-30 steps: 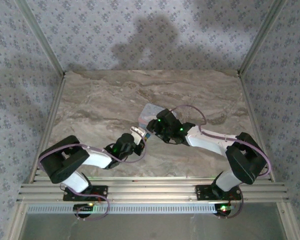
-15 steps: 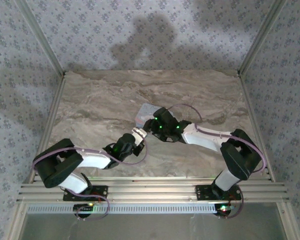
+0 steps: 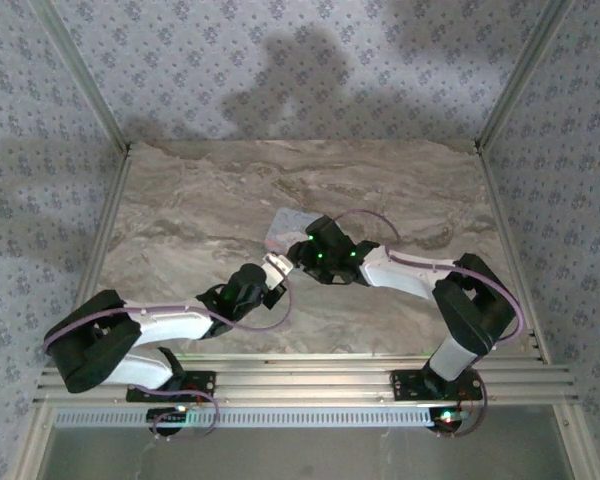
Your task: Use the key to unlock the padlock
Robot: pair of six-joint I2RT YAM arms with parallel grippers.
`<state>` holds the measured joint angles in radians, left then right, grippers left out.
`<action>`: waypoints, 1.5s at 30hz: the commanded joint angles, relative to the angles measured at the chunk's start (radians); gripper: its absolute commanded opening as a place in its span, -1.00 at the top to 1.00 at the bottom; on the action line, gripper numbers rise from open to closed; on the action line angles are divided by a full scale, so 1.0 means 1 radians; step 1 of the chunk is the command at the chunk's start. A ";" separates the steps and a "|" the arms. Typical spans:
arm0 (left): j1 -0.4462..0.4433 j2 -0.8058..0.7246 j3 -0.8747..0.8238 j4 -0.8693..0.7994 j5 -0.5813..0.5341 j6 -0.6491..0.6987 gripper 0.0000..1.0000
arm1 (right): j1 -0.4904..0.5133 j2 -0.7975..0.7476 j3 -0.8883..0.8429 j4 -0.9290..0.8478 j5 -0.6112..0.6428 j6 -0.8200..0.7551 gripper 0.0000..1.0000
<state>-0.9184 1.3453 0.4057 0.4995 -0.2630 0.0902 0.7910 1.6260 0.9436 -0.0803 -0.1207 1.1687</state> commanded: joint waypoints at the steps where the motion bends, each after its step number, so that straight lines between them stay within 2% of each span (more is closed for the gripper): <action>1: -0.010 0.004 0.044 -0.011 -0.017 0.040 1.00 | -0.006 -0.023 -0.020 -0.013 -0.007 -0.019 -0.16; 17: -0.036 0.031 0.061 0.003 -0.031 0.098 1.00 | 0.011 0.028 0.040 0.016 -0.062 -0.006 0.00; 23: -0.037 0.027 0.052 0.016 -0.037 0.103 1.00 | 0.017 0.037 0.064 0.003 -0.055 -0.003 -0.11; 30: -0.040 0.030 0.048 0.037 -0.037 0.108 1.00 | 0.023 0.083 0.103 -0.039 -0.060 -0.005 -0.10; 32: -0.042 0.030 0.047 0.042 -0.035 0.110 1.00 | 0.022 0.096 0.115 -0.055 -0.060 -0.007 -0.01; 41: -0.048 0.029 0.038 0.053 -0.043 0.113 1.00 | 0.020 0.108 0.144 -0.113 -0.046 -0.022 0.86; 43: -0.050 0.030 0.038 0.055 -0.041 0.112 1.00 | 0.020 0.105 0.144 -0.118 -0.040 -0.026 0.99; 45: -0.053 0.029 0.036 0.053 -0.040 0.110 1.00 | 0.020 0.101 0.144 -0.122 -0.037 -0.035 1.00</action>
<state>-0.9649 1.3773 0.4419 0.4973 -0.2962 0.1936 0.8066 1.7245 1.0695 -0.1448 -0.1654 1.1614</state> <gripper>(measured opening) 0.048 0.053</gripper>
